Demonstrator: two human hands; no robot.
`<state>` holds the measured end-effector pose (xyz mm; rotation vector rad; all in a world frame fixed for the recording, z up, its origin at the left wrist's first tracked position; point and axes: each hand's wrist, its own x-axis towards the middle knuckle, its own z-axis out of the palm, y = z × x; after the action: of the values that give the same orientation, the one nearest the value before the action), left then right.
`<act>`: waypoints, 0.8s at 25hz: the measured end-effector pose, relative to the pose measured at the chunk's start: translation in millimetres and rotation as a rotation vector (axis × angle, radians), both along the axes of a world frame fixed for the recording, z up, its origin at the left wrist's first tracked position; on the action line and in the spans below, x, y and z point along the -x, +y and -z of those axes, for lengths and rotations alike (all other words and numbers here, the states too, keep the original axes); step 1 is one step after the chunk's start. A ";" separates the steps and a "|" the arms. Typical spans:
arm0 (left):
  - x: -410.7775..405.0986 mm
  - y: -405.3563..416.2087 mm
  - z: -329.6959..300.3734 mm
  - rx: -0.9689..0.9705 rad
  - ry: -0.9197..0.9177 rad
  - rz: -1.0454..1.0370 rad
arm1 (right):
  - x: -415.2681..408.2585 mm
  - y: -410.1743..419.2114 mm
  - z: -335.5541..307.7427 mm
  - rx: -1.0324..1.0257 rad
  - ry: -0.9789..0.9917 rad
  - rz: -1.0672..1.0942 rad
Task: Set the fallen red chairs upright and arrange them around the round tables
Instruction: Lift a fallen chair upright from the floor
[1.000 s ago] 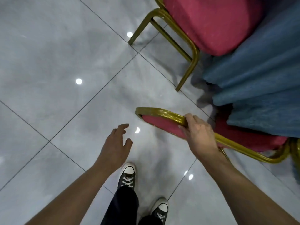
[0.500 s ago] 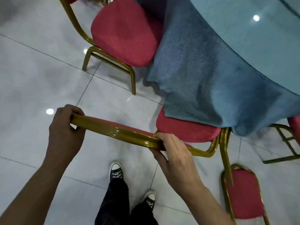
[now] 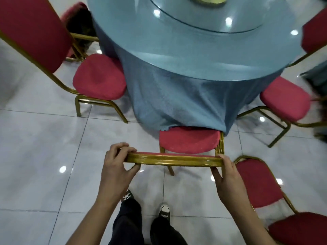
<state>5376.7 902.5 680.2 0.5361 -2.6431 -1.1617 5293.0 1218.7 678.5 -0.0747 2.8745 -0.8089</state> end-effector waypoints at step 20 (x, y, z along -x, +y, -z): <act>51.1 105.3 -28.1 0.431 -0.276 0.437 | -14.4 133.9 68.3 0.558 -0.455 0.442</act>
<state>5325.6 1007.8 708.3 0.0363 -3.2286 -0.5913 5307.4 1352.6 610.2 0.6142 2.1881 -1.4624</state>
